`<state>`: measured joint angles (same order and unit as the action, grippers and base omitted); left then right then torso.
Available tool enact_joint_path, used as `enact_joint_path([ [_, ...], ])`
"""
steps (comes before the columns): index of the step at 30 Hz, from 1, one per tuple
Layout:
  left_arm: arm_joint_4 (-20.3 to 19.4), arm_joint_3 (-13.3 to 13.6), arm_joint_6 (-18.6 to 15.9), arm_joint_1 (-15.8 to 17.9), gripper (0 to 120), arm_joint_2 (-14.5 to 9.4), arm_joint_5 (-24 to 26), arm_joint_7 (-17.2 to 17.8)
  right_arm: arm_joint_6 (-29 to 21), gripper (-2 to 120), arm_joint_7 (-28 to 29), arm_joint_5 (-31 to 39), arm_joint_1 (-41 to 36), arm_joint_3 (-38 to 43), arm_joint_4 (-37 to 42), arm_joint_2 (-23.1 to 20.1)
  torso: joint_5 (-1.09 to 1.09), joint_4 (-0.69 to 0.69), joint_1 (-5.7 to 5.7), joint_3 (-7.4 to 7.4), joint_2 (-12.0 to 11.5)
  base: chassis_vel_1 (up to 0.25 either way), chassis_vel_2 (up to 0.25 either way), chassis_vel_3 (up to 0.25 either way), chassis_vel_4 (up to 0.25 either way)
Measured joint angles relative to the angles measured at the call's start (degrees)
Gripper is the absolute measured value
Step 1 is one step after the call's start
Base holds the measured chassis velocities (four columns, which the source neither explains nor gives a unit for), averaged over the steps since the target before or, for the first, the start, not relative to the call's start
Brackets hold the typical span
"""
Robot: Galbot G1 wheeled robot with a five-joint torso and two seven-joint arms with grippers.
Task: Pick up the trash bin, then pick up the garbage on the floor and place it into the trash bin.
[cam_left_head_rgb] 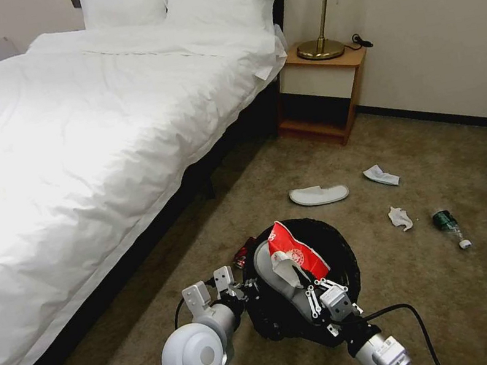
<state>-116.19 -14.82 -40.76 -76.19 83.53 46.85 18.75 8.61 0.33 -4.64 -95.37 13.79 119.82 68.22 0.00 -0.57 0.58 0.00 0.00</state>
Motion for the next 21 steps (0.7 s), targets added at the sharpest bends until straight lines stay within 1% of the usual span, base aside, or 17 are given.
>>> enact_joint_path([
  [1, -0.02, 0.09, 0.18, -0.09, 1, 0.01, -0.21, 0.17, 0.04, 21, -0.13, -0.12, -0.06, 0.0, 0.0, 0.05, 0.0, 0.0, 0.0, 0.0, 0.0, 0.0, 0.0, 0.0, 0.0],
  [3, -0.02, 0.11, 0.29, -0.12, 1, 0.01, -0.27, 0.19, 0.04, 23, -0.17, -0.15, -0.07, 0.0, 0.0, 0.06, 0.0, 0.0, 0.0, 0.0, 0.0, 0.0, 0.0, 0.0, 0.0],
  [5, -0.03, 0.14, 1.06, -0.2, 1, 0.0, -0.61, 0.18, 0.09, 35, -0.33, -0.26, -0.1, 0.08, 0.11, 0.1, 0.0, 0.0, 0.0, 0.0, 0.0, 0.0, 0.0, 0.0, 0.0],
  [6, -0.03, 0.14, 1.06, -0.2, 1, 0.0, -0.61, 0.18, 0.09, 35, -0.33, -0.26, -0.1, 0.08, 0.11, 0.1, 0.0, 0.0, 0.0, 0.0, 0.0, 0.0, 0.0, 0.0, 0.0],
  [8, -0.33, -0.14, 1.28, -0.43, 1, -0.08, -0.81, -0.55, 0.21, 47, -0.38, -0.44, -0.16, 0.32, 0.13, -0.06, 0.0, 0.0, 0.0, 0.0, 0.0, 0.0, 0.0, 0.0, 0.0],
  [9, -0.33, -0.14, 1.28, -0.43, 1, -0.08, -0.81, -0.55, 0.21, 47, -0.38, -0.44, -0.16, 0.32, 0.13, -0.06, 0.0, 0.0, 0.0, 0.0, 0.0, 0.0, 0.0, 0.0, 0.0],
  [10, -0.43, -0.21, 1.35, -0.49, 1, -0.11, -0.76, -0.81, 0.25, 50, -0.38, -0.48, -0.16, 0.36, 0.13, -0.11, 0.0, 0.0, 0.0, 0.0, 0.0, 0.0, 0.0, 0.0, 0.0],
  [11, -0.51, -0.3, 1.42, -0.53, 1, -0.15, -0.58, -1.18, 0.28, 58, -0.38, -0.48, -0.16, 0.41, 0.13, -0.16, 0.0, 0.0, 0.0, 0.0, 0.0, 0.0, 0.0, 0.0, 0.0],
  [12, -0.51, -0.3, 1.42, -0.53, 1, -0.15, -0.58, -1.18, 0.28, 58, -0.38, -0.48, -0.16, 0.41, 0.13, -0.16, 0.0, 0.0, 0.0, 0.0, 0.0, 0.0, 0.0, 0.0, 0.0],
  [14, -0.63, -0.44, 1.65, -0.54, 1, -0.24, -0.29, -1.52, 0.29, 67, -0.38, -0.47, -0.1, 0.51, 0.13, -0.23, 0.0, 0.0, 0.0, 0.0, 0.0, 0.0, 0.0, 0.0, 0.0],
  [15, -0.63, -0.44, 1.65, -0.54, 1, -0.24, -0.29, -1.52, 0.29, 67, -0.38, -0.47, -0.1, 0.51, 0.13, -0.23, 0.0, 0.0, 0.0, 0.0, 0.0, 0.0, 0.0, 0.0, 0.0],
  [16, -0.71, -0.48, 1.67, -0.54, 1, -0.3, -0.1, -1.54, 0.29, 71, -0.37, -0.46, -0.07, 0.57, 0.13, -0.23, 0.0, 0.0, 0.0, 0.0, 0.0, 0.0, 0.0, 0.0, 0.0],
  [17, -0.94, -0.51, 1.66, -0.54, 1, -0.4, 0.76, -1.24, 0.29, 79, -0.23, -0.31, 0.08, 0.64, 0.13, -0.3, 0.0, 0.0, 0.0, 0.0, 0.0, 0.0, 0.0, 0.0, 0.0],
  [18, -0.94, -0.51, 1.66, -0.54, 1, -0.4, 0.76, -1.24, 0.29, 79, -0.23, -0.31, 0.08, 0.64, 0.13, -0.3, 0.0, 0.0, 0.0, 0.0, 0.0, 0.0, 0.0, 0.0, 0.0],
  [19, -1.07, -0.51, 1.53, -0.54, 1, -0.48, 1.11, -0.97, 0.29, 85, -0.22, -0.28, 0.21, 0.74, 0.15, -0.48, 0.0, 0.0, 0.0, 0.0, 0.0, 0.0, 0.0, 0.0, 0.0],
  [20, -1.07, -0.51, 1.53, -0.54, 1, -0.48, 1.11, -0.97, 0.29, 85, -0.22, -0.28, 0.21, 0.74, 0.15, -0.48, 0.0, 0.0, 0.0, 0.0, 0.0, 0.0, 0.0, 0.0, 0.0],
  [21, -1.15, -0.55, 1.36, -0.54, 1, -0.56, 1.25, -0.82, 0.29, 90, -0.21, -0.25, 0.35, 0.85, 0.28, -0.67, 0.0, 0.0, 0.0, 0.0, 0.0, 0.0, 0.0, 0.0, 0.0],
])
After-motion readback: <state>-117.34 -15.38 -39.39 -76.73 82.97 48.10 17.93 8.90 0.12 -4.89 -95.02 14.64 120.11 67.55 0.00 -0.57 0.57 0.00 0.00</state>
